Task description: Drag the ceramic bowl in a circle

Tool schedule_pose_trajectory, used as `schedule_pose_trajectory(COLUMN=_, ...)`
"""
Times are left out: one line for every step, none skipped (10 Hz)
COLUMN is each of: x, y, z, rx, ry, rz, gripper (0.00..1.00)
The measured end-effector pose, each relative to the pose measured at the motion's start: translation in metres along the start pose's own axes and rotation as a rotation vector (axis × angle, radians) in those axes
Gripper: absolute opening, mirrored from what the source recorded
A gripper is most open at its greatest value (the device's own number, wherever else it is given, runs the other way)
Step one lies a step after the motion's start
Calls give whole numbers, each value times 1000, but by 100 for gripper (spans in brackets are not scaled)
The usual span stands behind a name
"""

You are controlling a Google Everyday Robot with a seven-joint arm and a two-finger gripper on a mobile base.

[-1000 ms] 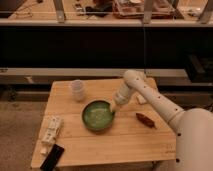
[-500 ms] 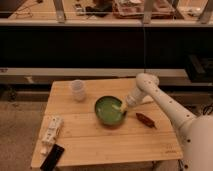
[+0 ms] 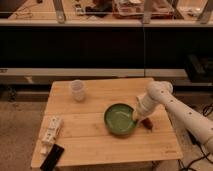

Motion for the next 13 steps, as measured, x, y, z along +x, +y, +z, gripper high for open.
schedule_pose_trajectory(x=-19, y=-4, z=3, rx=-16, ry=-16, rz=-22, gripper=0)
schedule_pose_trajectory(x=-35, y=-9, z=7, rx=-25, ry=-32, rz=-39, gripper=0)
schedule_pose_trajectory(x=-49, y=-17, z=12, rx=-28, ry=-45, rz=-57, gripper=0)
schedule_pose_trajectory(x=-54, y=-28, z=14, rx=-23, ry=-49, rz=-74, gripper=0)
schedule_pose_trajectory(x=-56, y=-48, z=17, rx=-10, ry=-49, rz=-106, gripper=0)
schedule_pose_trajectory(x=-54, y=-64, z=17, rx=0, ry=-44, rz=-133, gripper=0)
schedule_pose_trajectory(x=-52, y=-77, z=17, rx=9, ry=-39, rz=-156, gripper=0)
schedule_pose_trajectory(x=-47, y=-96, z=16, rx=19, ry=-32, rz=-190, gripper=0)
schedule_pose_trajectory(x=-42, y=-119, z=16, rx=33, ry=-27, rz=-231, gripper=0)
schedule_pose_trajectory(x=-40, y=-132, z=17, rx=43, ry=-27, rz=-254, gripper=0)
schedule_pose_trajectory(x=-36, y=-150, z=18, rx=60, ry=-30, rz=-283, gripper=0)
schedule_pose_trajectory(x=-33, y=-163, z=19, rx=71, ry=-33, rz=-302, gripper=0)
schedule_pose_trajectory(x=-29, y=-176, z=21, rx=82, ry=-37, rz=-323, gripper=0)
